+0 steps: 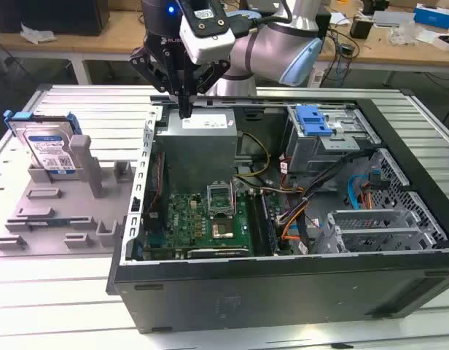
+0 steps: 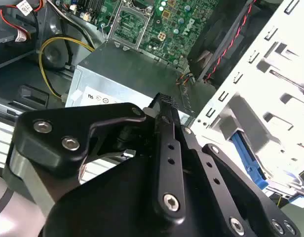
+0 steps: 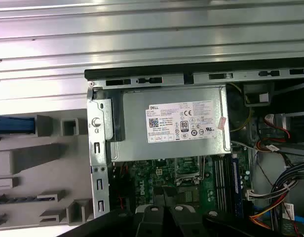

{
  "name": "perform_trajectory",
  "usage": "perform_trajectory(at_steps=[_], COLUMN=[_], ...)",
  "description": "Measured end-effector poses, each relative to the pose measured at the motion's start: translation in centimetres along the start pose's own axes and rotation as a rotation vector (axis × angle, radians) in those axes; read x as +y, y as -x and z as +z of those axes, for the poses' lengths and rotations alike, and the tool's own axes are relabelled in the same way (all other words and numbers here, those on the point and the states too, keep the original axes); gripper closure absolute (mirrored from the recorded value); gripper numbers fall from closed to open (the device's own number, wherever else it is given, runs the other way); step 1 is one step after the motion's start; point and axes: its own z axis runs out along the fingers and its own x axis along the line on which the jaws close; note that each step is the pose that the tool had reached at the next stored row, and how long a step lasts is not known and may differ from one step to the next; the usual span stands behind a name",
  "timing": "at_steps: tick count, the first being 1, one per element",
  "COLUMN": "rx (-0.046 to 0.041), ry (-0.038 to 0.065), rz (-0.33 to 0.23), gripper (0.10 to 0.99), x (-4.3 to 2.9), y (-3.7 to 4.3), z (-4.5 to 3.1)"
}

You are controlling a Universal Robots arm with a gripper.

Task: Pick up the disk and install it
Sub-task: 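Reach for the disk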

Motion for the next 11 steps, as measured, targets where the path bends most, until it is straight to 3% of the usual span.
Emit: perform_trajectory(at_steps=[8, 11], rx=[-0.0001, 0.0026], ry=[0.0, 0.0], rz=[0.0, 0.0], gripper=[0.98, 0.98], x=[0.0, 0.08], y=[-0.01, -0.44], z=[0.0, 0.03])
